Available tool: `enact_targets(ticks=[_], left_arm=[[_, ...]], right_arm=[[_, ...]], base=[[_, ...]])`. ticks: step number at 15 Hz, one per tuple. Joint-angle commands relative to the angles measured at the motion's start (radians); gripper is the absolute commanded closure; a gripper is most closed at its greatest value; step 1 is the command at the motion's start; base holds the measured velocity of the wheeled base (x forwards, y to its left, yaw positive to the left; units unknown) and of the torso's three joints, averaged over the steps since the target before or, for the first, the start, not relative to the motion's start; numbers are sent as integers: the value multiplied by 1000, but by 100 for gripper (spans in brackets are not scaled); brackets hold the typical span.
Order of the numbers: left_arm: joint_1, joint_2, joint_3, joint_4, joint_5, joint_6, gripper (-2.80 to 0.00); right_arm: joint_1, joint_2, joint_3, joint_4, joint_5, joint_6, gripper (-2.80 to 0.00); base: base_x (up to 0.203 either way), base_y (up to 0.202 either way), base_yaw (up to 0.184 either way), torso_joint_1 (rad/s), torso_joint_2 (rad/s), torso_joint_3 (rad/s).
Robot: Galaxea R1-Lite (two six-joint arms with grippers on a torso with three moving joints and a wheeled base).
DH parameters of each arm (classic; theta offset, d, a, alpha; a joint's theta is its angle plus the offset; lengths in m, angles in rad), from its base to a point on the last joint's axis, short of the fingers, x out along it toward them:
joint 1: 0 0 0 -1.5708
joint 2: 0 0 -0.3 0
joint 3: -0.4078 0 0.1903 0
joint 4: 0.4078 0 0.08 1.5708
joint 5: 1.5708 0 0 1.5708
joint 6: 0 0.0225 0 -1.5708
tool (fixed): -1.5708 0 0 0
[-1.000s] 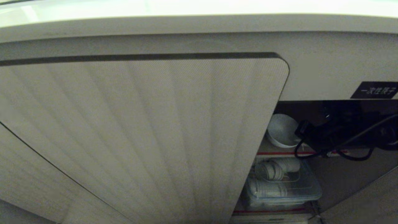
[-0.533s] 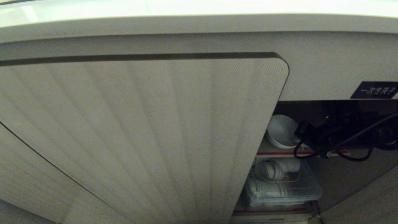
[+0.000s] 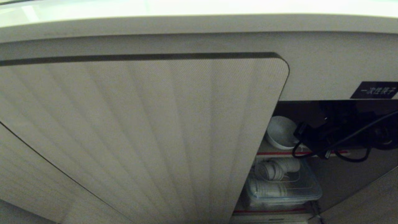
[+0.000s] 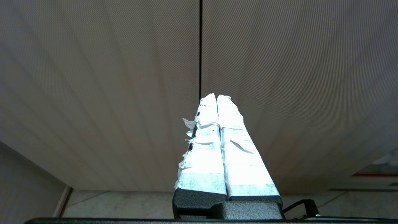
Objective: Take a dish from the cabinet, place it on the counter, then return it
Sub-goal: Put it back into the cabinet
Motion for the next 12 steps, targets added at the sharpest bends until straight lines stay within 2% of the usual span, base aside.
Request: enact_targets(ticks=[1,12], left_arm=[[0,0,0,0,1,-1,0],[0,0,0,0,0,-1,0]], right_arm=[[0,14,-8,-1,0,5,0],[-1,62,-91,50,-1,-2,0]], base=[[0,0,0,0,0,0],[0,0,0,0,0,0]])
